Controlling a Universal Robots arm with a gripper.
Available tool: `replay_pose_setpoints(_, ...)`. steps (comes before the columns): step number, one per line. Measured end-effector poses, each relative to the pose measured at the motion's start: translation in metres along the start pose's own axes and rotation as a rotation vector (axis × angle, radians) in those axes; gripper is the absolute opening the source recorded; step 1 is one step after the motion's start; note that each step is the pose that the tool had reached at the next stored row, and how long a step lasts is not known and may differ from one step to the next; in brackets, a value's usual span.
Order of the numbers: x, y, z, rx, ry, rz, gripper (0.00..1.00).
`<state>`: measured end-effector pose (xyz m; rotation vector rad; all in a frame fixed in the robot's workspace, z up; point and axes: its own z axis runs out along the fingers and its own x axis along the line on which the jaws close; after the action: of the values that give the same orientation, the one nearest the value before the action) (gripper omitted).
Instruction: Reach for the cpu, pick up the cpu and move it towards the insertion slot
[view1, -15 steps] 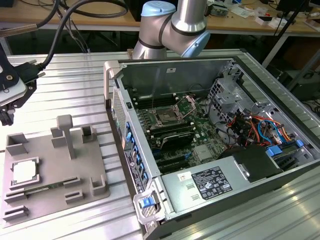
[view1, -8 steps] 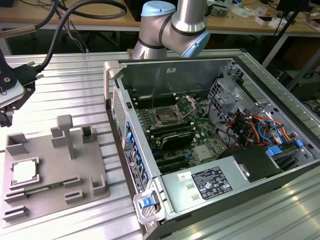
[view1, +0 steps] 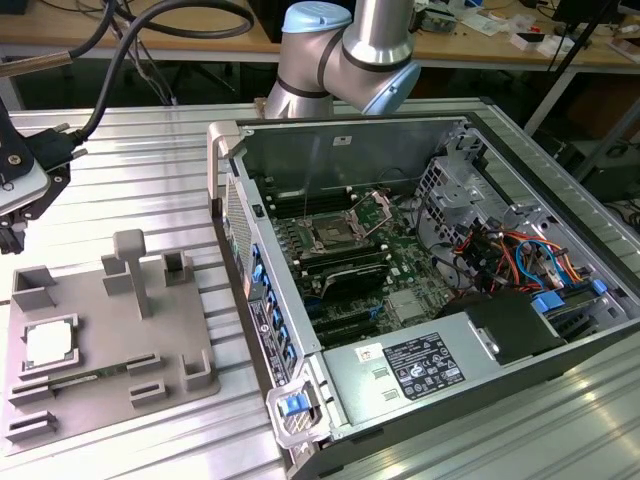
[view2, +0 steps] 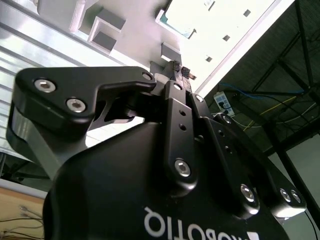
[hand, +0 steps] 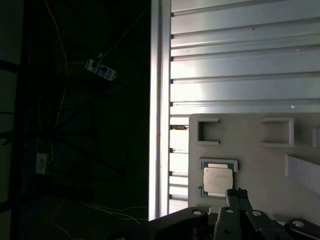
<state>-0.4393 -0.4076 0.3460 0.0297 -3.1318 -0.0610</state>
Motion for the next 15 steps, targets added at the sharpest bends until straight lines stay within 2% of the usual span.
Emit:
replay_pose_setpoints(3,0.0,0.0,0.0,0.0,0.0,0.0,0.11)
replay_pose_setpoints(5,0.0,0.0,0.0,0.0,0.0,0.0,0.24)
replay_pose_setpoints(6,0.0,-0.0001,0.0,0.0001,0.0,0.0,0.24)
replay_pose_setpoints(7,0.0,-0.0001,0.0,0.0,0.0,0.0,0.36)
replay_pose_setpoints(8,0.0,-0.0001,0.0,0.0,0.0,0.0,0.42)
replay_pose_setpoints(9,0.0,-0.0001,0.0,0.0,0.0,0.0,0.42)
replay_pose_setpoints(10,0.0,-0.0001,0.0,0.0,0.0,0.0,0.54)
replay_pose_setpoints(11,0.0,-0.0001,0.0,0.0,0.0,0.0,0.54)
replay_pose_setpoints(13,0.0,-0.0001,0.0,0.0,0.0,0.0,0.66)
replay_pose_setpoints(15,0.0001,-0.0001,0.0,0.0,0.0,0.0,0.66)
